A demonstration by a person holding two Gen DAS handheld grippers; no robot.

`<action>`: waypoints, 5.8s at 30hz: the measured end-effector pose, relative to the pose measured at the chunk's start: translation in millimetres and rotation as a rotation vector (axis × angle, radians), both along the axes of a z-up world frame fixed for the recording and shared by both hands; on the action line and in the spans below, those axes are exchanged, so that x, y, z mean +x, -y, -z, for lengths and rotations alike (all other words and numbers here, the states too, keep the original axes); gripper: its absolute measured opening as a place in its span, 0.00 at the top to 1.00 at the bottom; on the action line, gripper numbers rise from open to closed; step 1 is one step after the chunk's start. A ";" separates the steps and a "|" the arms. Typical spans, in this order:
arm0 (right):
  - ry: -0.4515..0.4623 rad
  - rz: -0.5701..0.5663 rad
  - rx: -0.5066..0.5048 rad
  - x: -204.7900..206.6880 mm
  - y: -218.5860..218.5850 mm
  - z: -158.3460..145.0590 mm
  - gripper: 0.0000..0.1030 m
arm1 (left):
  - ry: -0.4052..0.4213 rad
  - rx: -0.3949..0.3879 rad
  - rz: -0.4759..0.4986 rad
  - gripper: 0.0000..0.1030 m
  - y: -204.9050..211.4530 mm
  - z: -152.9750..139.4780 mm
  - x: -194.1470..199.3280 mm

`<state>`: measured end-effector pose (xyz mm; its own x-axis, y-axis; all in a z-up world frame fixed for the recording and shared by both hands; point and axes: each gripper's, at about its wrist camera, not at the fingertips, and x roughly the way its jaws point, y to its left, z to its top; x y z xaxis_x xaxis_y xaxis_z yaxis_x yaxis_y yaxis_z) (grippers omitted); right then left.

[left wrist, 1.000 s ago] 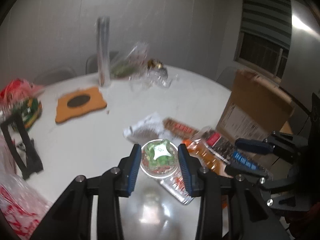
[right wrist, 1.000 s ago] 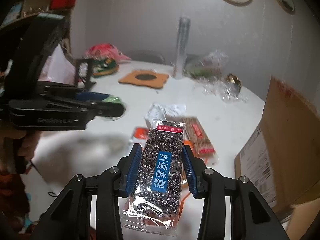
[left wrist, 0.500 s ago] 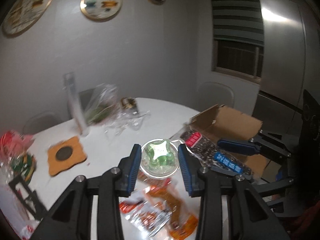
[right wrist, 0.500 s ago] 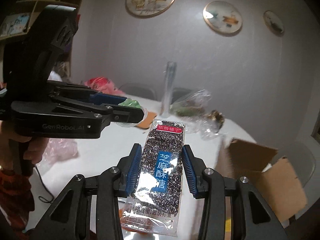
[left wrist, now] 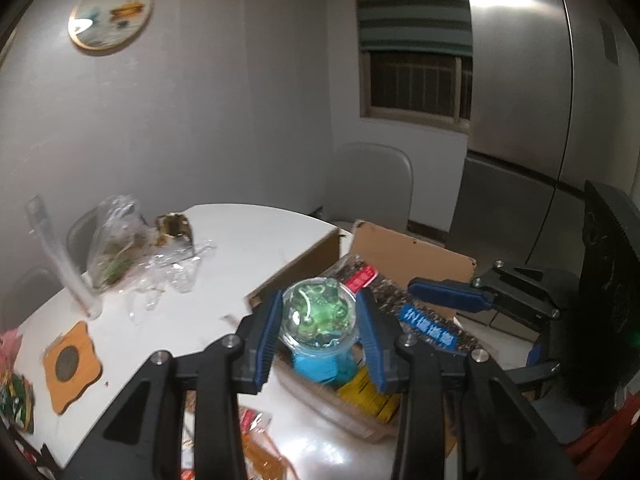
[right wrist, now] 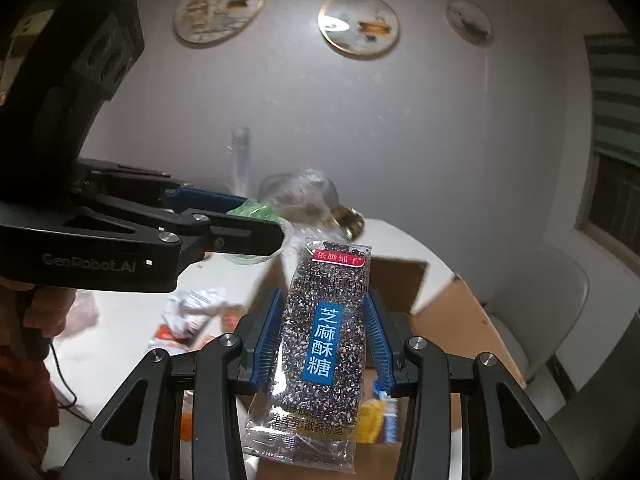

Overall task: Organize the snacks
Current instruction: 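Carry the sesame bar and jelly cup over the box and open both tools, then move both tools back over the snacks on the table, then grasp the white crumpled bag with the left tool while the right tool grasps the orange fish pack, then carry the white bag and fish pack into the box and open both tools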

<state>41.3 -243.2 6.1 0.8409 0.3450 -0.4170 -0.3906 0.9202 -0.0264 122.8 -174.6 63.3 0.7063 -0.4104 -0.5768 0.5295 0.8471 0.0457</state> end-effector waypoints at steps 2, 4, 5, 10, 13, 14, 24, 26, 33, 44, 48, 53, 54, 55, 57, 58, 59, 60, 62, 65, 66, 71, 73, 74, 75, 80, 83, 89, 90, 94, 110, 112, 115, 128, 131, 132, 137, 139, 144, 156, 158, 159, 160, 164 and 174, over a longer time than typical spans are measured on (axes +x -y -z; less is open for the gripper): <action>-0.025 0.012 0.003 7.9 8.6 4.9 0.64 | -0.031 0.016 0.028 0.66 17.7 5.4 10.5; -0.051 0.025 0.009 16.4 18.0 11.0 0.64 | -0.048 0.040 0.040 0.66 29.7 10.7 18.0; -0.063 0.030 0.011 20.8 22.2 14.7 0.64 | -0.057 0.055 0.045 0.66 35.6 14.0 22.0; -0.132 0.030 0.005 42.6 35.0 30.7 0.64 | -0.109 0.083 0.050 0.66 46.8 28.9 40.4; -0.161 0.025 -0.008 58.1 27.8 38.9 0.64 | -0.130 0.103 0.048 0.66 49.1 36.3 47.0; -0.170 0.022 -0.010 61.4 28.7 41.4 0.64 | -0.143 0.106 0.052 0.66 50.3 39.6 50.0; -0.210 0.010 -0.034 71.8 28.3 51.0 0.55 | -0.110 0.110 0.023 0.24 47.3 42.6 51.3; -0.210 0.004 -0.029 69.5 28.5 49.9 0.45 | -0.085 0.095 0.015 0.18 42.9 37.2 47.2; -0.180 -0.040 -0.012 55.2 26.5 39.1 0.20 | -0.049 0.065 0.011 0.14 28.2 22.5 32.4; -0.095 -0.032 -0.031 18.1 10.6 7.0 0.19 | 0.013 0.022 -0.039 0.07 -13.4 -1.1 -12.0; -0.049 -0.011 -0.055 2.2 0.2 -5.3 0.16 | 0.050 -0.008 -0.063 0.01 -35.5 -8.6 -30.5; -0.020 -0.038 -0.060 -11.7 -19.2 -16.6 0.16 | 0.083 -0.030 -0.115 0.01 -69.1 -13.5 -54.3; -0.013 -0.049 -0.064 -15.4 -25.6 -19.0 0.16 | 0.089 -0.034 -0.126 0.01 -75.9 -14.0 -59.0; -0.006 -0.059 -0.069 -18.4 -32.4 -20.9 0.16 | 0.093 -0.037 -0.136 0.01 -82.7 -14.0 -63.2; 0.001 -0.079 -0.079 -22.7 -45.4 -23.6 0.16 | 0.103 -0.043 -0.166 0.01 -98.7 -12.4 -72.4; 0.004 -0.096 -0.082 -24.8 -53.2 -23.8 0.16 | 0.106 -0.044 -0.188 0.01 -107.8 -11.0 -75.6; 0.006 -0.108 -0.084 -25.9 -59.3 -23.8 0.16 | 0.112 -0.041 -0.220 0.01 -116.8 -9.5 -77.9; 0.007 -0.121 -0.086 -26.6 -66.3 -23.5 0.16 | 0.119 -0.034 -0.253 0.01 -124.8 -7.5 -80.2; 0.009 -0.152 -0.096 -28.3 -82.7 -21.3 0.16 | 0.123 -0.021 -0.312 0.01 -140.9 -1.8 -82.5; 0.014 -0.183 -0.131 -29.3 -107.9 -14.6 0.16 | 0.091 -0.045 -0.372 0.01 -168.3 15.3 -87.6; 0.012 -0.193 -0.145 -29.3 -117.5 -11.3 0.16 | 0.084 -0.053 -0.384 0.01 -175.5 20.1 -88.5; -0.023 -0.272 -0.173 -27.5 -157.3 7.0 0.16 | 0.028 -0.079 -0.457 0.01 -208.9 52.1 -85.6; -0.058 -0.299 -0.173 -23.2 -171.5 19.8 0.16 | 0.001 -0.089 -0.467 0.01 -215.1 65.1 -82.4; -0.072 -0.306 -0.170 -22.3 -175.4 24.2 0.16 | -0.019 -0.092 -0.471 0.01 -217.5 75.2 -79.3; -0.099 -0.318 -0.166 -19.4 -180.5 33.5 0.16 | -0.035 -0.091 -0.473 0.01 -219.5 82.4 -76.7; -0.227 -0.334 -0.150 -2.6 -190.1 79.2 0.16 | -0.129 -0.093 -0.473 0.01 -223.7 120.3 -55.0; -0.291 -0.325 -0.134 12.7 -189.3 100.9 0.16 | -0.183 -0.116 -0.453 0.01 -220.7 136.4 -38.9; -0.352 -0.338 -0.079 32.9 -186.9 118.6 0.16 | -0.245 -0.126 -0.455 0.02 -208.6 156.9 2.5; -0.355 -0.337 -0.078 34.3 -186.7 119.1 0.16 | -0.254 -0.125 -0.459 0.05 -207.6 159.4 8.5; -0.361 -0.340 -0.078 47.0 -185.9 126.6 0.16 | -0.294 -0.095 -0.485 0.18 -203.9 171.6 35.7; -0.405 -0.434 -0.036 73.4 -190.8 136.1 0.16 | -0.311 -0.205 -0.481 0.65 -212.3 172.9 32.2; -0.407 -0.437 -0.031 73.0 -191.7 135.9 0.16 | -0.296 -0.195 -0.485 0.66 -217.6 169.2 19.7; -0.401 -0.447 -0.026 68.7 -193.7 133.5 0.16 | -0.310 -0.199 -0.491 0.68 -226.9 169.2 5.0; -0.377 -0.457 -0.031 54.4 -196.3 128.9 0.16 | -0.366 -0.126 -0.508 0.37 -211.0 187.4 31.0; -0.382 -0.464 -0.033 55.4 -198.0 130.2 0.16 | -0.386 -0.115 -0.524 0.37 -212.9 196.5 36.6; -0.382 -0.465 -0.035 54.8 -198.2 130.9 0.16 | -0.389 -0.105 -0.525 0.41 -212.9 199.3 37.6; -0.394 -0.468 -0.033 59.1 -199.0 134.4 0.16 | -0.346 -0.066 -0.524 0.55 -212.5 198.8 34.4; -0.400 -0.466 -0.028 61.5 -198.9 135.2 0.16 | -0.334 -0.071 -0.524 0.61 -214.4 196.6 32.4; -0.405 -0.469 -0.024 65.2 -200.5 134.2 0.16 | -0.322 -0.101 -0.538 0.66 -226.9 190.5 21.7; -0.402 -0.515 -0.092 52.6 -232.6 136.0 0.17 | -0.264 -0.133 -0.619 0.67 -254.1 182.4 -34.0; -0.406 -0.511 -0.113 52.0 -237.9 140.7 0.17 | -0.266 -0.141 -0.613 0.67 -255.4 184.2 -38.0; -0.408 -0.504 -0.122 52.1 -240.5 143.3 0.17 | -0.268 -0.145 -0.611 0.67 -256.6 185.1 -40.1; -0.410 -0.502 -0.128 51.9 -242.1 145.2 0.17 | -0.269 -0.148 -0.611 0.67 -257.6 185.9 -41.8; -0.390 -0.494 -0.180 48.3 -251.9 150.9 0.20 | -0.271 -0.155 -0.613 0.67 -259.2 188.5 -44.0; -0.401 -0.473 -0.223 53.5 -259.9 153.8 0.37 | -0.266 -0.180 -0.620 0.67 -265.9 189.8 -46.6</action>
